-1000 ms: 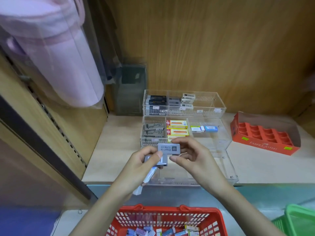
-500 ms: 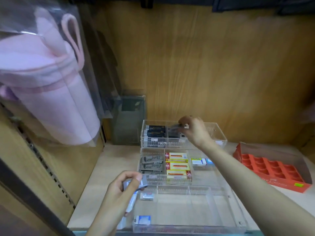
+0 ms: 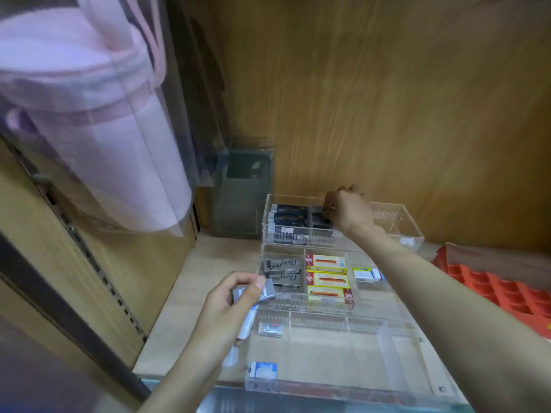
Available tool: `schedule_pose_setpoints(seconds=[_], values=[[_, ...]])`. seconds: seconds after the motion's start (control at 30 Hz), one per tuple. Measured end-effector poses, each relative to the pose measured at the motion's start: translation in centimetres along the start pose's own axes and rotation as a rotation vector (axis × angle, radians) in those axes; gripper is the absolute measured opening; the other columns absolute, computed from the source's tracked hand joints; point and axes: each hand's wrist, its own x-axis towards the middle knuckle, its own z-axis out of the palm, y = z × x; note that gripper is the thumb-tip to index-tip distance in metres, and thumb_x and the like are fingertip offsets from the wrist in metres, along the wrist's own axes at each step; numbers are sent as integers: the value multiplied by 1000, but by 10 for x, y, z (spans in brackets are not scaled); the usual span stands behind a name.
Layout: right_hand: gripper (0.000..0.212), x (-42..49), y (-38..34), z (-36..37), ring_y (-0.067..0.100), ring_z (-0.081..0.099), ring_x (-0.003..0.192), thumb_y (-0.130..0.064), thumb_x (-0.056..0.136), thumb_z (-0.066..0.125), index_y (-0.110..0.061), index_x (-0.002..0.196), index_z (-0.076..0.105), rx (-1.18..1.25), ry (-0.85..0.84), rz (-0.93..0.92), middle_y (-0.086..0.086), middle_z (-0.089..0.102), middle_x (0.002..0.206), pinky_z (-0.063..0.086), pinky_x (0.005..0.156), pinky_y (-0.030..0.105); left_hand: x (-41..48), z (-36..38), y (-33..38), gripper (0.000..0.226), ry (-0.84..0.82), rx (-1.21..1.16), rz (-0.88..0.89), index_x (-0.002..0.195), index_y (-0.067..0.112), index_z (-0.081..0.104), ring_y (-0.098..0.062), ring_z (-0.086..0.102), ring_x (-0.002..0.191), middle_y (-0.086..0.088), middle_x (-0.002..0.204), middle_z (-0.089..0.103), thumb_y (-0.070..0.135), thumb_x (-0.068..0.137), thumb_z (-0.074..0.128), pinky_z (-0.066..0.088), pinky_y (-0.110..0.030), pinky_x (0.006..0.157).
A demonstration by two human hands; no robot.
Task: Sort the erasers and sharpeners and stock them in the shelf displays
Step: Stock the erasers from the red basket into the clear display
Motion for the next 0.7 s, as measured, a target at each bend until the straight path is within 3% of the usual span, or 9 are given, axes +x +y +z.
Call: schedule_pose_setpoints(seconds=[0.2, 0.3, 0.37, 0.47, 0.53, 0.6, 0.7], values=[[21, 1, -1, -4, 33, 41, 115, -24, 86, 62, -17, 105, 68, -8, -27, -27, 11, 58, 114, 33, 90, 36, 1, -1, -4, 16, -4, 12, -10, 92, 13, 61, -7, 35, 37, 6, 47, 47, 29, 89, 62, 25, -19, 39], [23, -24, -7, -13, 31, 43, 109, -23, 86, 62, -16, 107, 67, 250, 125, -51, 10, 57, 112, 33, 88, 35, 1, -2, -3, 27, -11, 19, 11, 90, 19, 63, -8, 36, 43, 9, 51, 48, 43, 77, 67, 27, -20, 39], [18, -60, -21, -24, 23, 49, 102, -19, 88, 58, -15, 104, 67, 480, 161, -104, 7, 60, 105, 37, 86, 31, 1, -2, -3, 21, -4, 28, 13, 89, 23, 63, -10, 36, 47, 9, 54, 49, 42, 82, 68, 28, -21, 41], [16, -127, -44, -40, 6, 58, 88, -10, 88, 62, -15, 102, 67, 986, -136, -177, 0, 66, 98, 43, 80, 15, 0, -1, -1, 14, -5, 21, 4, 90, 27, 60, -9, 41, 48, 11, 61, 54, 39, 84, 62, 30, -22, 42], [24, -157, -53, -41, 2, 57, 86, -9, 84, 68, -21, 105, 65, 1105, -302, -224, -7, 64, 97, 44, 79, 14, -1, -1, 0, 22, -21, 8, 6, 92, 28, 58, -7, 44, 49, 12, 64, 57, 45, 78, 62, 30, -20, 41], [32, -170, -58, -34, 1, 55, 85, -12, 80, 73, -24, 108, 63, 1146, -368, -226, -7, 61, 94, 43, 78, 14, -3, -1, 2, 33, -44, -2, 9, 94, 27, 58, -8, 46, 51, 13, 63, 58, 50, 72, 67, 30, -21, 41], [30, -174, -63, -28, 2, 55, 81, -11, 77, 75, -23, 101, 64, 1190, -318, -191, -7, 61, 87, 43, 74, 15, -4, 0, 2, 45, -39, 6, 13, 94, 26, 60, -14, 49, 59, 8, 67, 60, 60, 67, 72, 34, -24, 47]])
